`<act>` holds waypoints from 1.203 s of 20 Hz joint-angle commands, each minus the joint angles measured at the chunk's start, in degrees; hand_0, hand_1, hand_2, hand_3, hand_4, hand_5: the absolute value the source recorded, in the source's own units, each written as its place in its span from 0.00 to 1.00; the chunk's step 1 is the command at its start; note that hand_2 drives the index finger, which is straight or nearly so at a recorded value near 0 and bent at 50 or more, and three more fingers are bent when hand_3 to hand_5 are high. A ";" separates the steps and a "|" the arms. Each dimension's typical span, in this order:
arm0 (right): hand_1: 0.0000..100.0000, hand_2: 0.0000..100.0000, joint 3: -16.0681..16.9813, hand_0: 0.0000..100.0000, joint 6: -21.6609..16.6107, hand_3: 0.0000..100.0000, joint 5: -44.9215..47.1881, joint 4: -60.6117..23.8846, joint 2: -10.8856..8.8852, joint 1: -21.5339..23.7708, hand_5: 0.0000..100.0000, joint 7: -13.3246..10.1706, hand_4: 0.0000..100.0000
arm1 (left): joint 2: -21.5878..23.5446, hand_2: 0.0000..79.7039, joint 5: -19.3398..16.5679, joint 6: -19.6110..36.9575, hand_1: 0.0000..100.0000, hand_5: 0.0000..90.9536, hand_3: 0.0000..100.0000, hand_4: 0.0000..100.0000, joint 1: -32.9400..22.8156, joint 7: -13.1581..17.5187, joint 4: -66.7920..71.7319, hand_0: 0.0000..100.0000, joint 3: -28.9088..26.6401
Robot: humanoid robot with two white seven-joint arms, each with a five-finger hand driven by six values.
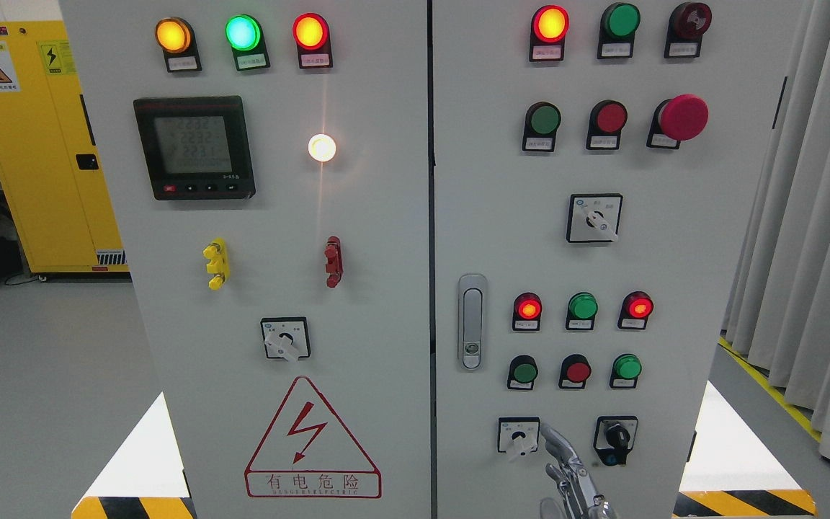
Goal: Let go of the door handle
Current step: 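Raise the right hand from below toward the silver door handle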
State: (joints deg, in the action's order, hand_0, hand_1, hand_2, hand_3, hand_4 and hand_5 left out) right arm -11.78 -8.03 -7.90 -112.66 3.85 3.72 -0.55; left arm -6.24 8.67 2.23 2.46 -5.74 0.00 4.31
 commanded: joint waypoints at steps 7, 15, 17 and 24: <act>0.15 0.00 0.09 0.40 0.12 0.02 0.08 -0.28 0.01 0.06 0.00 -0.24 0.01 | 0.00 0.00 -0.05 -0.03 0.56 0.00 0.00 0.00 0.00 0.02 -0.70 0.12 0.00; 0.30 0.00 0.01 0.31 2.14 0.50 -6.49 -0.90 0.01 0.06 0.54 -0.42 0.59 | 0.09 0.00 -0.05 -0.03 0.56 0.00 0.00 0.00 0.00 0.02 -0.70 0.12 0.00; 0.30 0.00 0.01 0.38 2.84 0.67 -11.50 -0.90 0.01 -0.03 0.76 -0.51 0.76 | 0.00 0.00 -0.05 -0.03 0.56 0.00 0.00 0.00 0.00 0.02 -0.70 0.12 0.00; 0.33 0.00 -0.78 0.38 4.51 0.84 -34.07 -0.72 0.19 -0.47 1.00 -4.28 0.94 | 0.00 0.00 0.03 -0.03 0.56 0.00 0.00 0.00 0.00 0.02 -0.70 0.12 0.00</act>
State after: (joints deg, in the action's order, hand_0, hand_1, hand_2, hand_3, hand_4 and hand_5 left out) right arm -11.85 -4.35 -26.21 -113.31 3.89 3.58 -2.99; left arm -6.24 8.66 2.23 2.46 -5.74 0.00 4.31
